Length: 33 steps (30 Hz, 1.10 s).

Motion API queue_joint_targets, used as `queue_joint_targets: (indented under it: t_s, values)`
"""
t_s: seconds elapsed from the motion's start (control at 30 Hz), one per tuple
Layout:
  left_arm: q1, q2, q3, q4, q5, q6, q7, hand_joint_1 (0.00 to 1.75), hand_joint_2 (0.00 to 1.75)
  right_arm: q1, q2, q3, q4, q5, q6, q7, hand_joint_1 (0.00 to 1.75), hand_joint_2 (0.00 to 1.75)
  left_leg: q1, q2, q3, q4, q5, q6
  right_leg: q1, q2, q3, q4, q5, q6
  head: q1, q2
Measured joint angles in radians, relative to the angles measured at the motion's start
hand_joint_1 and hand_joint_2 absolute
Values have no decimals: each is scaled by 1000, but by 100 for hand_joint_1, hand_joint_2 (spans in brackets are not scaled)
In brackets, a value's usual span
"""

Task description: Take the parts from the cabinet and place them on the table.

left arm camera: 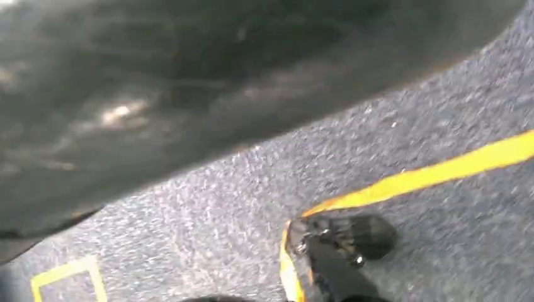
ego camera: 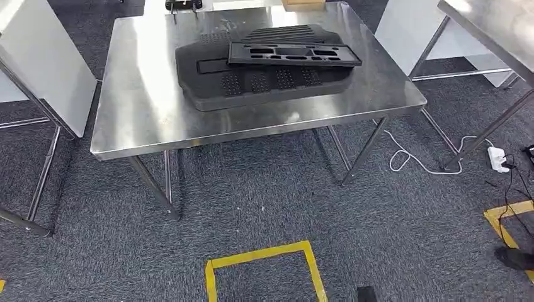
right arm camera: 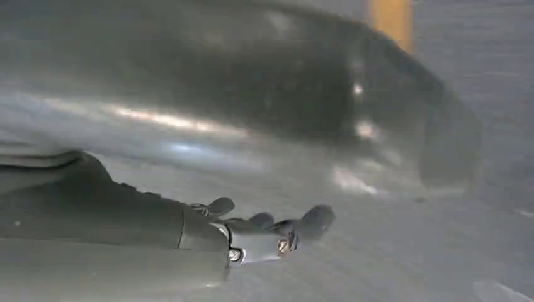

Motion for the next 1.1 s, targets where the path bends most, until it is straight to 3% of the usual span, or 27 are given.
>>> queue_joint_targets:
  t_s: [0.07, 0.1, 0.13, 0.23, 0.27, 0.3, 0.33, 0.37, 0.4, 0.43, 0.47, 0.5, 0.57, 0.6, 0.63, 0.7, 0.73, 0.77, 0.8, 0.83, 0.9, 0.93, 0.97, 1.0, 1.03, 1.07, 1.1]
  values:
    - [-1, -1, 0, 0, -4, 0, 3, 0, 0, -24, 1, -1, 97, 28, 6, 72, 0, 0, 0, 2, -12, 0, 12, -7, -3, -1, 122, -187, 53, 15, 0, 0]
    - [-2, -1, 0, 0, -6, 0, 5, 0, 0, -35, 0, -1, 126, 41, 2, 100, 0, 0, -1, 3, -15, 0, 18, -13, -2, -1, 180, -274, 49, 6, 1, 0]
    - [-3, -1, 0, 0, -8, 0, 6, 0, 0, -44, 0, -1, 147, 51, -1, 119, 0, 0, -4, 6, -19, 0, 25, -21, 6, 3, 192, -290, 54, -5, 0, 0]
    - [-4, -1, 0, 0, -10, 3, 9, 0, 0, -54, 0, -1, 218, 57, 18, 197, 0, 0, 0, 5, -16, -10, 45, -42, 12, 4, 167, -286, 64, -20, -2, 0]
    - [-2, -1, 0, 0, -10, 5, 9, 0, 0, -58, 2, -1, 235, 58, 26, 226, 0, 0, -2, 5, -21, -8, 43, -49, -1, 2, 164, -297, 77, -38, -2, 0]
    - [-2, -1, 0, 0, -11, 6, 10, 0, 0, -63, 2, -1, 248, 58, 35, 254, 0, 0, 1, 5, -30, 11, 6, -50, -6, 0, 166, -297, 85, -49, -4, 0]
    - [-2, -1, 0, 0, -11, 6, 10, 0, 0, -64, 2, -1, 257, 58, 45, 285, 0, 0, 1, 6, -43, 59, -51, -50, -6, 0, 159, -297, 92, -60, -7, 0]
    - [-2, -1, 0, 0, -12, 6, 10, 0, 0, -65, 2, -1, 266, 58, 56, 313, 0, 0, 2, 5, -62, 133, -111, -53, -4, 0, 152, -297, 99, -62, -9, 0]
    - [-3, -2, 0, 0, -13, 6, 10, 0, 0, -67, 3, -1, 276, 58, 68, 344, 0, 0, 2, 5, -80, 206, -153, -57, -2, -1, 144, -295, 105, -65, -9, 0]
    - [-3, -2, 0, 0, -15, 6, 10, 0, 0, -68, 3, -1, 282, 60, 76, 365, 0, 0, 3, 5, -92, 268, -172, -60, 1, -2, 136, -293, 110, -64, -9, 0]
    - [-3, -2, 0, 0, -16, 7, 11, 0, 0, -68, 5, -1, 289, 67, 88, 390, 0, 0, 4, 5, -85, 288, -164, -62, 1, -3, 126, -289, 115, -63, -8, 0]
    - [-3, -1, 0, 0, -15, 7, 11, 0, 0, -68, 5, 0, 293, 70, 101, 408, 0, 0, 4, 5, -55, 261, -137, -63, 1, -3, 116, -282, 119, -60, -9, 0]
    - [-4, -1, 0, 0, -16, 8, 11, 0, 0, -68, 8, 0, 300, 74, 121, 428, 0, 0, 7, 6, 56, 103, -75, -62, -2, -2, 97, -264, 122, -58, -9, 0]
    - [-7, 0, 0, 0, -16, 8, 11, 0, 0, -69, 9, 0, 301, 74, 131, 431, 0, 0, 9, 4, 103, 20, -88, -60, -2, -2, 90, -253, 122, -57, -10, 0]
    - [-8, -1, 0, 0, -16, 9, 11, 0, 0, -70, 10, 0, 302, 74, 139, 433, 0, 0, 2, 1, 114, 5, -90, -54, 6, -2, 77, -245, 126, -50, -10, 0]
    - [-8, -1, 0, 0, -16, 9, 11, 0, 0, -74, 12, 0, 307, 71, 147, 434, 0, 0, -3, 1, 99, 9, -86, -44, 5, -1, 74, -246, 136, -36, -10, 0]
    - [-8, -1, 0, 0, -16, 9, 11, 0, 0, -75, 13, 0, 307, 71, 148, 434, 0, 0, -8, 1, 95, 9, -80, -35, 1, -1, 72, -251, 143, -25, -7, 0]
    - [-8, -2, 0, 0, -16, 9, 11, 0, 0, -74, 13, 0, 309, 71, 148, 435, 0, 0, -3, 4, 91, -1, -68, -20, 5, -1, 67, -248, 145, -18, -10, 0]
    - [-10, -2, 0, 0, -16, 9, 11, 0, 0, -75, 12, 0, 312, 71, 149, 435, 0, 0, -1, 7, 82, -2, -59, -10, 0, 0, 56, -233, 122, -18, -9, 0]
    - [-10, -2, 0, 0, -16, 9, 11, 0, 0, -76, 12, 0, 312, 71, 149, 435, 0, 0, 0, 7, 71, -2, -51, 1, 0, 0, 34, -191, 82, -25, -5, 0]
    - [-10, -1, 0, 0, -16, 9, 11, 0, 0, -77, 13, 0, 313, 71, 154, 434, 0, 0, -1, 8, 44, -1, -32, 5, -2, 0, -22, -38, -3, -33, -3, 0]
    - [-10, -1, 0, 0, -16, 9, 11, 0, 0, -77, 14, 0, 313, 71, 157, 429, 0, 0, -1, 9, 31, -1, -23, 4, -3, 0, -42, 28, -26, -30, -3, 0]
    - [-10, -1, 0, 0, -17, 9, 10, 0, 0, -77, 14, 0, 313, 72, 158, 424, 0, 0, -1, 11, 18, -1, -13, 2, -4, 0, -42, 60, -28, -21, -4, 0]
    - [-10, -1, 0, 0, -19, 10, 10, 0, 0, -78, 13, 0, 313, 73, 161, 419, 0, 0, -1, 12, 7, -1, -5, 0, -4, -1, -18, 41, -10, -8, -3, 0]
    - [-9, -2, 0, 0, -19, 10, 11, 0, 0, -78, 13, 0, 313, 73, 161, 415, 0, 0, -1, 12, -4, -1, 5, -2, -5, -1, 27, -20, 21, 3, -3, 0]
    - [-9, -3, 0, 0, -20, 11, 10, 0, 0, -80, 13, 0, 313, 75, 161, 411, 0, 0, 0, 12, -14, -1, 13, -6, -5, -1, 87, -108, 48, 10, -3, 0]
    - [-10, -3, 0, 0, -21, 11, 11, 0, 0, -83, 13, 0, 313, 78, 161, 410, 0, 0, 0, 11, -19, 0, 22, -10, -5, -1, 153, -203, 57, 7, -3, 0]
